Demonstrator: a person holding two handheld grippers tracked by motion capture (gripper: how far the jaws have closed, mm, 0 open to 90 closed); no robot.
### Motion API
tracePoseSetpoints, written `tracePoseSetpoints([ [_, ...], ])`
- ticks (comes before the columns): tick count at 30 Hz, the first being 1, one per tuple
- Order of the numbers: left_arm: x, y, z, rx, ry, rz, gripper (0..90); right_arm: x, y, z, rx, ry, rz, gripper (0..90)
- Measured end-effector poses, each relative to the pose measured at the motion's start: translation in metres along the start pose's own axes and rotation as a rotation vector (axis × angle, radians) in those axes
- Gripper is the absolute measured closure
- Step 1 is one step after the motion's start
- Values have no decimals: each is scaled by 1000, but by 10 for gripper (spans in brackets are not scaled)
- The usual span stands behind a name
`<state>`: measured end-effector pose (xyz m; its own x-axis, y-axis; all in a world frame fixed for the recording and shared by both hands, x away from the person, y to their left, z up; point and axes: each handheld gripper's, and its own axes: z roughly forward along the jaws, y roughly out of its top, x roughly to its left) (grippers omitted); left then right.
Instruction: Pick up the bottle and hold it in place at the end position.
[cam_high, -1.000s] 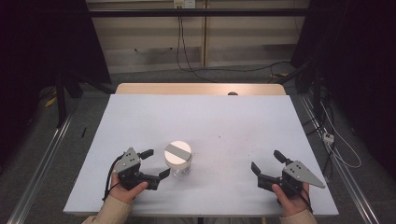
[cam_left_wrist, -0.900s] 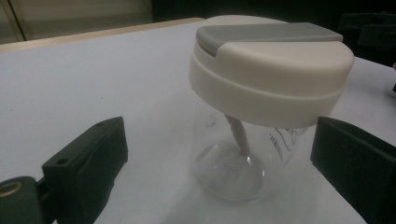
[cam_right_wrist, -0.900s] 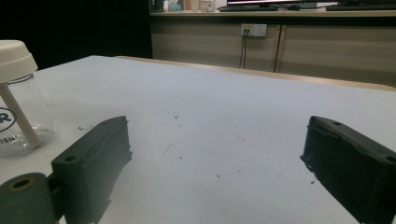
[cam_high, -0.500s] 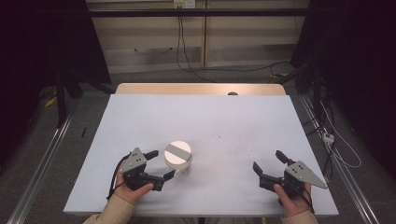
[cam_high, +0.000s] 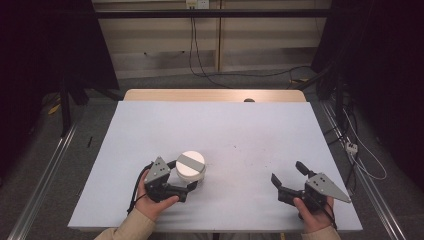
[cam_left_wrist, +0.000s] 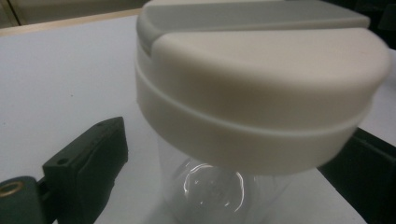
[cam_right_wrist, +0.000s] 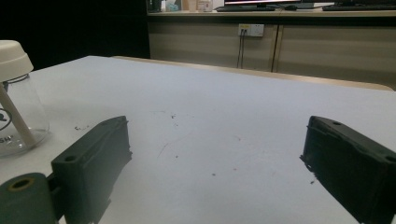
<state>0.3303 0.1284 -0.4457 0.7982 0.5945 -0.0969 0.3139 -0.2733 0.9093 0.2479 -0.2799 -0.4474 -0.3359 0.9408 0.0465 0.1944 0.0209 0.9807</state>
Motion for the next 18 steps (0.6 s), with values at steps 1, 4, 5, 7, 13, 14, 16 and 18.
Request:
tracePoseSetpoints([
  [1,-1,0,2,2,9,4,38,0,0,0,1,-1,1,71],
  [4,-3,0,5,1,25,0,45,-1,0,0,0,-1,1,71],
  [5,-3,1,6,-2,27,-2,45,-1,0,1,-1,0,2,71],
  [7,-3,1,8,-2,29,9,46,-1,-1,2,2,1,-1,71],
  [13,-6,1,14,-2,36,16,53,-1,0,2,0,-1,0,71],
  [14,-6,1,15,-2,37,20,53,-1,0,3,1,-1,-1,71],
  [16,-8,1,17,0,43,26,55,-1,0,4,3,-3,-3,71],
  [18,-7,1,19,-6,58,22,61,-1,0,4,3,-3,-5,71],
])
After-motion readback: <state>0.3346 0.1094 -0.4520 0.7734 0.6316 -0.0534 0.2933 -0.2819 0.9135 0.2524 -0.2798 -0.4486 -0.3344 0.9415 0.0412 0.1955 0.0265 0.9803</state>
